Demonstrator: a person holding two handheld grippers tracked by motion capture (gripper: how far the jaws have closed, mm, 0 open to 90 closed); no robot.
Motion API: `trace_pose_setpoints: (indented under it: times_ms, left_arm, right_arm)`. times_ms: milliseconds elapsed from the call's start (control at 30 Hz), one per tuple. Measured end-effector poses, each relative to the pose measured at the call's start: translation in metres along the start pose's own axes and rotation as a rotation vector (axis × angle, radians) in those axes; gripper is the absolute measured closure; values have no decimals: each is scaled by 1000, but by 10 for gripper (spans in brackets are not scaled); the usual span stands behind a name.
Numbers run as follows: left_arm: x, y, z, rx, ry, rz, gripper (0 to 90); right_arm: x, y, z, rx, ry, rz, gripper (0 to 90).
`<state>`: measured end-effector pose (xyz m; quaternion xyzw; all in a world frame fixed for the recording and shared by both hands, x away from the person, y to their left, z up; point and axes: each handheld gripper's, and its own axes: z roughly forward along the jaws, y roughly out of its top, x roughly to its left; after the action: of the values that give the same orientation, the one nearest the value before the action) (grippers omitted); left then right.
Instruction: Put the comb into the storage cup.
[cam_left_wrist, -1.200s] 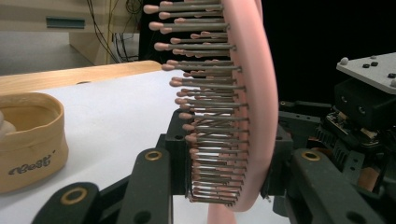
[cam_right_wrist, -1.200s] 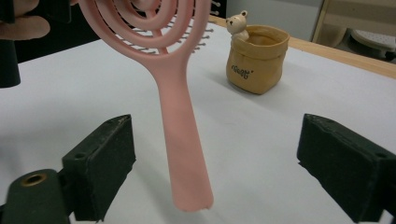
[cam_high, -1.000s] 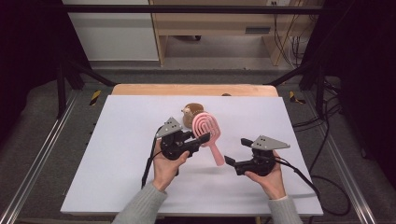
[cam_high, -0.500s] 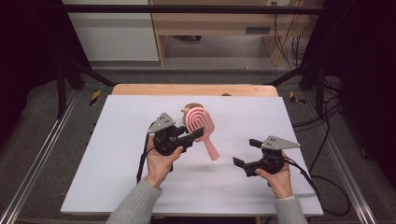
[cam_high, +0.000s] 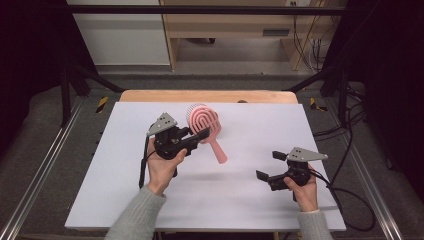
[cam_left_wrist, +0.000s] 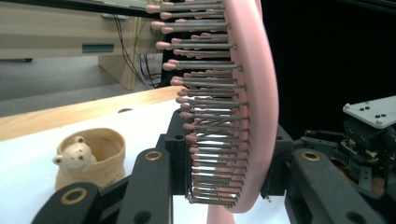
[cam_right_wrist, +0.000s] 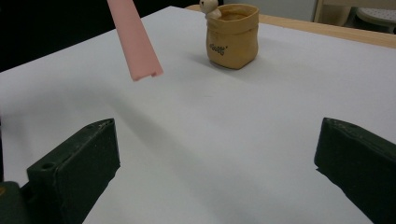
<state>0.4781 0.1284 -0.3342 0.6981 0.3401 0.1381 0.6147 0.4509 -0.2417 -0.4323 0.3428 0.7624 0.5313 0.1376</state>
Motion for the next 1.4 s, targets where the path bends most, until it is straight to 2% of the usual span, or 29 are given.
trace_pose_setpoints:
  times_ms: [467, 1400]
  left_arm:
    - [12, 19, -9, -23, 42, 17, 630]
    - [23, 53, 0, -47, 77, 33, 630]
  right_arm:
    - [-12, -9, -5, 9, -12, 13, 4]
    - [-18, -15, -6, 30, -17, 17, 4]
